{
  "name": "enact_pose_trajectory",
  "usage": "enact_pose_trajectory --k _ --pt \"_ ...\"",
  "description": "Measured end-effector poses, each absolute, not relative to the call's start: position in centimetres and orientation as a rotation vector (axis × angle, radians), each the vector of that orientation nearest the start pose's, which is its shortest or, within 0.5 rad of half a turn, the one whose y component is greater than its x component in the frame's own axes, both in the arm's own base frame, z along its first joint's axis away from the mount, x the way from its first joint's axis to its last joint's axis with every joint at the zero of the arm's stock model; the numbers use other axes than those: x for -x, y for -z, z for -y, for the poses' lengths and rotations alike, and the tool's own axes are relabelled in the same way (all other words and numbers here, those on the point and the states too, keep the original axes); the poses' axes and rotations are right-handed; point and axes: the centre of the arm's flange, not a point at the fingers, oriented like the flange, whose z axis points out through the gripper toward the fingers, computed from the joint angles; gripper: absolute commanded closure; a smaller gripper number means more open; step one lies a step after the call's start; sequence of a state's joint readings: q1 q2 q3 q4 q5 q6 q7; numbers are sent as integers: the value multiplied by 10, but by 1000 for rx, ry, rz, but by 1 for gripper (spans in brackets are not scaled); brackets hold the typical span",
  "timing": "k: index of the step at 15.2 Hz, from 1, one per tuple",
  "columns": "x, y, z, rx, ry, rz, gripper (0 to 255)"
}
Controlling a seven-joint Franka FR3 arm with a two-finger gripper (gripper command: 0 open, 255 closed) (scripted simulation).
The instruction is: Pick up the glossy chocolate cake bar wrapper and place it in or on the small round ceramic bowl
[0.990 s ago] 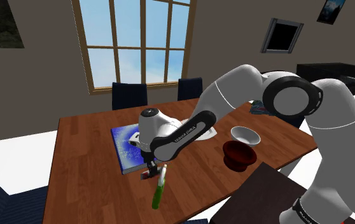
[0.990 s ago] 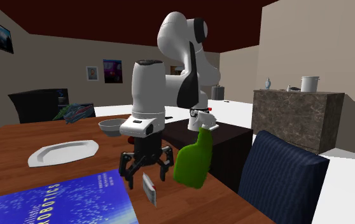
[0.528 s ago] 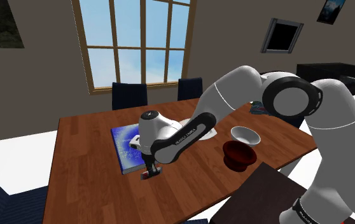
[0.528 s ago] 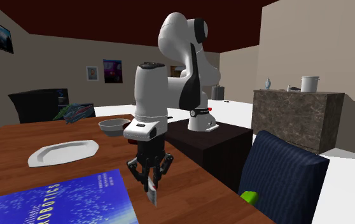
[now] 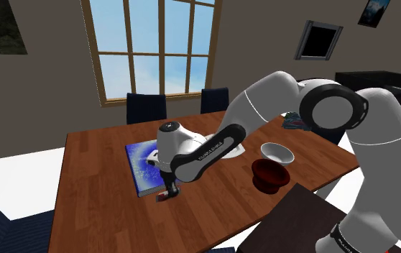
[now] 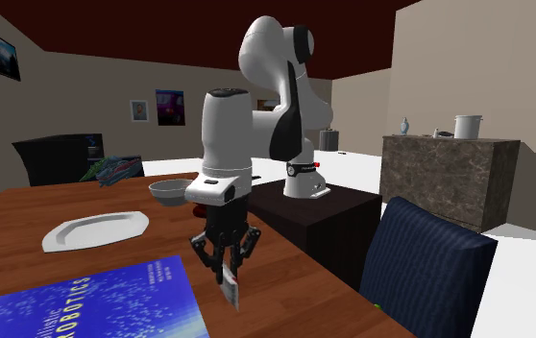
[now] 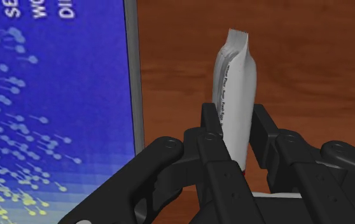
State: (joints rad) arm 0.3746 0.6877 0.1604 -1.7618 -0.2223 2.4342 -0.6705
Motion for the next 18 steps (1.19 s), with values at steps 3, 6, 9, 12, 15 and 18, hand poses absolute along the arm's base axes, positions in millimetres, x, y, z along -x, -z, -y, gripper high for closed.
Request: enact_pose_trajectory --k 3,6,9,12,15,18 --pt "-573 -193 -331 2496 -6 1976 255" --pt "-573 -210 -331 2497 -6 1976 255" --pt "-573 -225 -331 2497 -6 1976 255" --pt "-573 -242 -330 2496 -6 1976 255" --pt "-573 -257 -331 2496 -6 1976 255" --pt "-573 -273 -330 2497 -6 1976 255"
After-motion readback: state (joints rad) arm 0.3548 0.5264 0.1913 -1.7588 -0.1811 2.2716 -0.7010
